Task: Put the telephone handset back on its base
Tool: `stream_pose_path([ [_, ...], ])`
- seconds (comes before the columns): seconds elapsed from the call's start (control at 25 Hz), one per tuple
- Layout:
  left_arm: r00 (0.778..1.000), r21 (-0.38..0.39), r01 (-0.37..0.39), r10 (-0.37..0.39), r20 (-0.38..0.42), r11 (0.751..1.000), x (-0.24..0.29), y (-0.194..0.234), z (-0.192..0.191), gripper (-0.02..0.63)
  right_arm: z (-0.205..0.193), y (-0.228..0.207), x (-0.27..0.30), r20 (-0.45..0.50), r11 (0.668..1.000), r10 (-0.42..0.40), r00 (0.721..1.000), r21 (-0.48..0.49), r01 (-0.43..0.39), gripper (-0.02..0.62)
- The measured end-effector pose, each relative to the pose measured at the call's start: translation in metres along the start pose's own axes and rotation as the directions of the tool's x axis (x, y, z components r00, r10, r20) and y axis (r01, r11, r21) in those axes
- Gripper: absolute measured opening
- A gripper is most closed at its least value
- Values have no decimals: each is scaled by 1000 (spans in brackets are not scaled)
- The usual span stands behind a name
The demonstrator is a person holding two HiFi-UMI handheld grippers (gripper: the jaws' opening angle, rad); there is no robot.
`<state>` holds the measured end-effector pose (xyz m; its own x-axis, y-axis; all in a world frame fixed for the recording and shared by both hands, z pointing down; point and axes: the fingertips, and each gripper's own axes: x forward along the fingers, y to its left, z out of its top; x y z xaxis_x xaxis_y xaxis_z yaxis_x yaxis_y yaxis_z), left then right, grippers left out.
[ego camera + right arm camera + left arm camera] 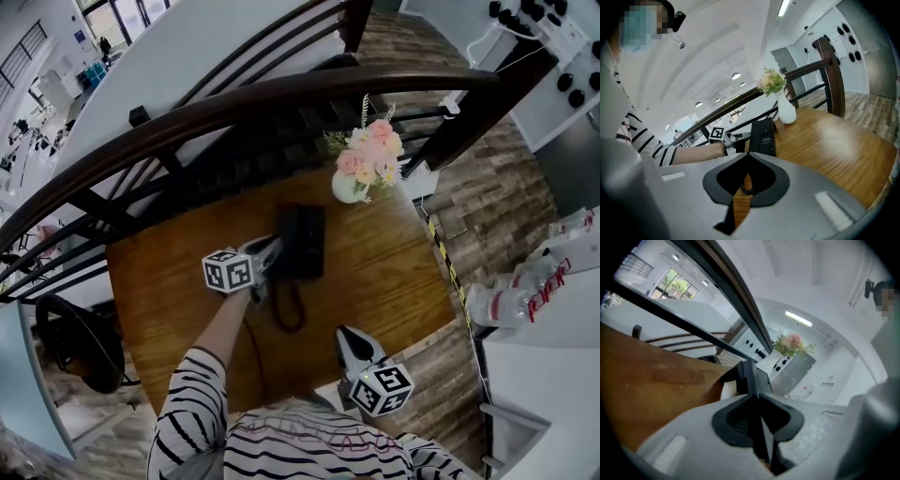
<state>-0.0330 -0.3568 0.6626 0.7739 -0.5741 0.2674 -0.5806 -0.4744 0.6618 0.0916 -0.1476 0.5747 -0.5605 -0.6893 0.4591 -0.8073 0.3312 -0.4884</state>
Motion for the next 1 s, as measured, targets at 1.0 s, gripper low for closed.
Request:
stream_pose_path([
  [1.0,998,-88,52,-49,25,995,3,14,-2,41,-2,-4,7,-12,1000,-5,1000,12,5,2],
])
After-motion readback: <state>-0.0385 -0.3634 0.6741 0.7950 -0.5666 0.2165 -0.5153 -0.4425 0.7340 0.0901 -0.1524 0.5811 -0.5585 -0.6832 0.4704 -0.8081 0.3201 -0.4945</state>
